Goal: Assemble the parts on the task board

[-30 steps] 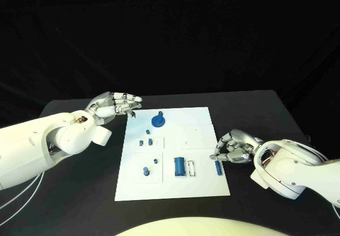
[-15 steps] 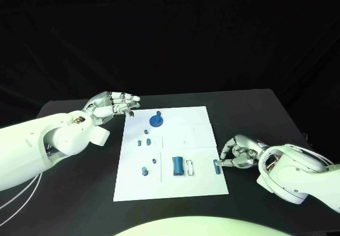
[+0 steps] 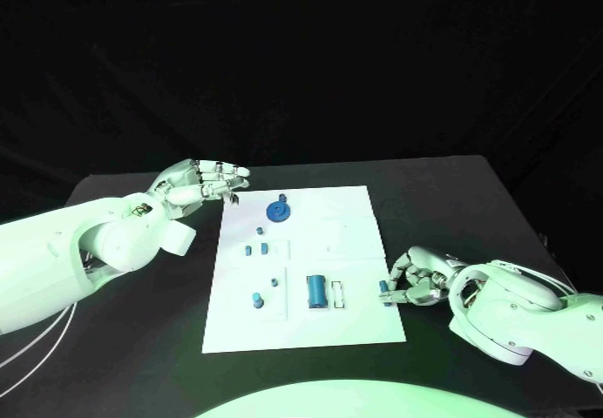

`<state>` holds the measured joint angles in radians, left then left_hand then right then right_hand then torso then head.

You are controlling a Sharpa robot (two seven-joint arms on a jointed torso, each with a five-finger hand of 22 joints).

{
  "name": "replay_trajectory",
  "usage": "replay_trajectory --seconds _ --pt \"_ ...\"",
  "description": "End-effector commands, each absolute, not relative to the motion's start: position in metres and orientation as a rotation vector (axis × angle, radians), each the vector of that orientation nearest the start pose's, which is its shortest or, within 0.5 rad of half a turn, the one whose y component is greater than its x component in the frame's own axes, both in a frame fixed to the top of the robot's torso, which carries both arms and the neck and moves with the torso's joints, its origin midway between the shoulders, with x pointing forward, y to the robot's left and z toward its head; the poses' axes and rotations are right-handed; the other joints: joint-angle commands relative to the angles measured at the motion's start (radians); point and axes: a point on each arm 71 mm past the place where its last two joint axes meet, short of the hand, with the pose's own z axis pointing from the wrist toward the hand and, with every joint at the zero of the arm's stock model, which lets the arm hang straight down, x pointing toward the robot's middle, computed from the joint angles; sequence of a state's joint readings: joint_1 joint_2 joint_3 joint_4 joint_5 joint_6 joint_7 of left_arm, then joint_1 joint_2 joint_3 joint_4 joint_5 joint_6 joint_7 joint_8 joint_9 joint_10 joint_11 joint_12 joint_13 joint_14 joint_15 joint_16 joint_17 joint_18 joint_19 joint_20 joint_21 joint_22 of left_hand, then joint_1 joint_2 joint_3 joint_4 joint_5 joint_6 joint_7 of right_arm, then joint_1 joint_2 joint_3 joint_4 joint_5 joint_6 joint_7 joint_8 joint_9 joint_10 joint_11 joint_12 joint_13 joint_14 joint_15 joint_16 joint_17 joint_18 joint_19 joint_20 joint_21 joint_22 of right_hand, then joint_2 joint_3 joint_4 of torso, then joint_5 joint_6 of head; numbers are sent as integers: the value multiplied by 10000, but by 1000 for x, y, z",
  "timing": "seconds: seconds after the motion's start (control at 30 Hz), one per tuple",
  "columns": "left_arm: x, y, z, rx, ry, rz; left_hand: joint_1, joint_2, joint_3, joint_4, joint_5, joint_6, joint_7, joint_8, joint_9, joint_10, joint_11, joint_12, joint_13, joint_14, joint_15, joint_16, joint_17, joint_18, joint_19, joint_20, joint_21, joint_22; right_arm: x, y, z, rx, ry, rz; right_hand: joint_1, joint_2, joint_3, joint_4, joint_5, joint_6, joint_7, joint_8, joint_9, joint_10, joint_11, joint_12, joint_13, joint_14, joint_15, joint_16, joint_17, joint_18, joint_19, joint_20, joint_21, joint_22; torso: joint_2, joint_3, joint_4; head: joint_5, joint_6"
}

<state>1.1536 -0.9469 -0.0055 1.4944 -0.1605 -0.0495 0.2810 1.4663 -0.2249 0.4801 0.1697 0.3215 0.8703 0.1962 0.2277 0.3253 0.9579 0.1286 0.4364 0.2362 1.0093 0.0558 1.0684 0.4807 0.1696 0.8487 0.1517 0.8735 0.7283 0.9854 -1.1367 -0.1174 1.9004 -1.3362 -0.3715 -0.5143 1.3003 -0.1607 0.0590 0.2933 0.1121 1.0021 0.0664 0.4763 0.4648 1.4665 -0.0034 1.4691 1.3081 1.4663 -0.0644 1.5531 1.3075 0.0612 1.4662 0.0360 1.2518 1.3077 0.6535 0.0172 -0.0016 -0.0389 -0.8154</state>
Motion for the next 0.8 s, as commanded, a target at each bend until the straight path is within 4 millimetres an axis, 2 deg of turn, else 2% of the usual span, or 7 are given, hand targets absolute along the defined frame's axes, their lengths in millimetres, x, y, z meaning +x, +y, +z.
replay_trajectory --seconds 0.03,0.3,0.43,0.47,0.53,0.6,0.8 --pt "480 252 -192 -9928 16428 -15892 -115 19 -54 27 1 -51 4 58 -10 -75 12 47 -11 12 35 -58 9 133 13 60 -61 -7 350 -249 -279 2237 21050 3764 -67 -13 77 -19 -40 83 3 -24 -29 554 -31 54 1895 943 -28 5 2140 -88 357 66 60 1940 -9 9 -8 13 -17" --pt "480 252 -193 -9938 16441 -15876 -103 24 -51 21 3 -51 1 62 -10 -74 8 49 -11 12 32 -58 11 135 17 60 -71 -14 349 -242 -284 1298 21104 3585 539 -62 386 -75 68 154 -89 49 22 563 -119 56 1902 943 -110 4 2140 -88 358 -8 56 1939 -2 5 -4 3 -31" --pt "480 252 -193 -9942 16450 -15873 -103 24 -51 21 3 -51 1 62 -10 -74 8 49 -11 12 32 -58 11 135 17 60 -71 -14 349 -239 -285 954 21015 3485 972 -35 676 -100 357 158 -114 35 15 566 -146 54 1906 944 -139 6 2149 -86 354 -41 36 1934 -10 -1 -9 0 -21" --pt "480 252 -193 -9942 16455 -15874 -103 24 -51 21 3 -51 1 62 -10 -74 8 49 -11 12 32 -58 11 135 17 60 -71 -14 349 -239 -285 888 20997 3462 1188 7 861 -143 570 161 -130 17 3 565 -162 51 1906 943 -153 3 2142 -87 356 -54 46 1937 -10 -2 -5 1 -19" --pt "480 252 -193 -9941 16466 -15875 -91 28 -47 15 5 -51 -1 65 -10 -75 6 51 -11 11 29 -58 13 137 21 59 -79 -19 350 -238 -285 794 20963 3430 1534 26 1301 -197 574 182 -145 -32 -35 559 -176 41 1904 943 -176 3 2144 -86 356 -80 40 1936 -11 0 2 2 -16" --pt "480 252 -193 -9942 16476 -15871 -91 28 -47 15 5 -51 -1 65 -10 -75 6 51 -11 11 29 -58 13 137 21 59 -79 -19 350 -237 -285 742 20915 3412 1710 -81 1774 -215 878 235 -148 -79 -75 558 -184 39 1908 944 -179 4 2149 -86 354 -89 33 1935 -12 0 7 3 -9" --pt "480 252 -193 -9943 16504 -15856 -68 33 -40 0 9 -51 -3 68 -10 -76 3 53 -12 10 25 -59 14 140 26 57 -85 -23 350 -234 -283 1027 20736 3603 1729 -266 3023 -397 1411 313 -187 -79 -67 566 -231 39 1919 947 -206 7 2162 -93 365 -118 72 1944 -10 0 3 14 5"
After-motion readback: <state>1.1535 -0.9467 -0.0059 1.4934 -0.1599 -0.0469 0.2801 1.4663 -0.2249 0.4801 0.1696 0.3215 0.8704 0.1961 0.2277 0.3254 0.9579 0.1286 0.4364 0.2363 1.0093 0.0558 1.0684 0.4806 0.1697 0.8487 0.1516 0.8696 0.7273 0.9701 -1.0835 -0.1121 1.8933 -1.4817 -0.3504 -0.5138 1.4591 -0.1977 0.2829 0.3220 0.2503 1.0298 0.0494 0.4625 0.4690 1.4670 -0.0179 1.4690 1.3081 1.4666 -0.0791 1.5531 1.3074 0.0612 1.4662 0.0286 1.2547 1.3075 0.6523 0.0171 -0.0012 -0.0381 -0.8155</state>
